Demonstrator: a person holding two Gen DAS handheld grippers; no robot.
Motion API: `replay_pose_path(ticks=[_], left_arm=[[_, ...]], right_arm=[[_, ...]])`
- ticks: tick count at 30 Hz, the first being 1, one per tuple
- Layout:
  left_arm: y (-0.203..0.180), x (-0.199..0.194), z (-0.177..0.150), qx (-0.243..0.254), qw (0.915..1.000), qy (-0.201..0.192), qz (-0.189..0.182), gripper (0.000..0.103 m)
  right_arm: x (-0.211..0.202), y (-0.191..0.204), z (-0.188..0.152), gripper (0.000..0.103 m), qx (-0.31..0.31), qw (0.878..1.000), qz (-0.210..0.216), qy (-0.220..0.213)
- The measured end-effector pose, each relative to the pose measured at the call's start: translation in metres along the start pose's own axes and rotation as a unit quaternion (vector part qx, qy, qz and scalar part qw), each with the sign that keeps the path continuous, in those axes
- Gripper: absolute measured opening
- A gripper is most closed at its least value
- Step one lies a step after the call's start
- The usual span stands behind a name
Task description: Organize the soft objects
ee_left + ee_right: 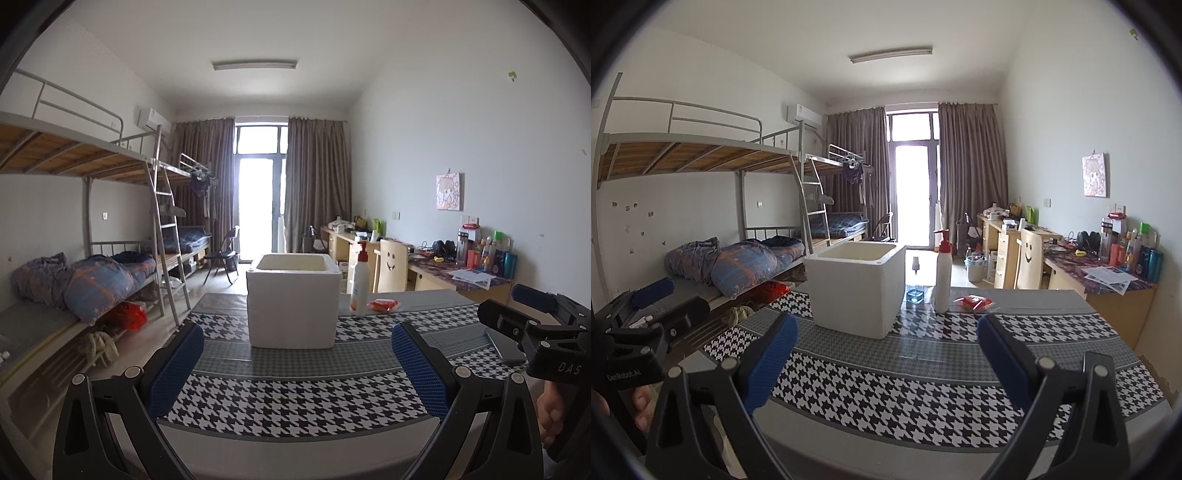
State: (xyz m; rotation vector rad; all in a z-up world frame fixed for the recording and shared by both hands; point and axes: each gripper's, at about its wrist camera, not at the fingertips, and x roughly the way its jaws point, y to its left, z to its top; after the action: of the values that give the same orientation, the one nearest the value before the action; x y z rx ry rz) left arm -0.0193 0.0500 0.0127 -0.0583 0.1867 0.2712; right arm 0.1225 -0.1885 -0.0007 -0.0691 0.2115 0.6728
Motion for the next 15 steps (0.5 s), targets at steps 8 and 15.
replay_pose_path(ticks=[8, 15], left_arm=[[0.002, -0.003, -0.004, 0.004, 1.0000, 0.002, 0.003, 0.102], [0.001, -0.005, -0.008, 0.009, 1.0000, 0.003, 0.003, 0.102]], right_arm=[[-0.004, 0.002, -0.006, 0.099, -0.001, 1.000, -0.002, 0.002], [-0.004, 0.003, -0.012, 0.099, 0.001, 1.000, -0.003, 0.006]])
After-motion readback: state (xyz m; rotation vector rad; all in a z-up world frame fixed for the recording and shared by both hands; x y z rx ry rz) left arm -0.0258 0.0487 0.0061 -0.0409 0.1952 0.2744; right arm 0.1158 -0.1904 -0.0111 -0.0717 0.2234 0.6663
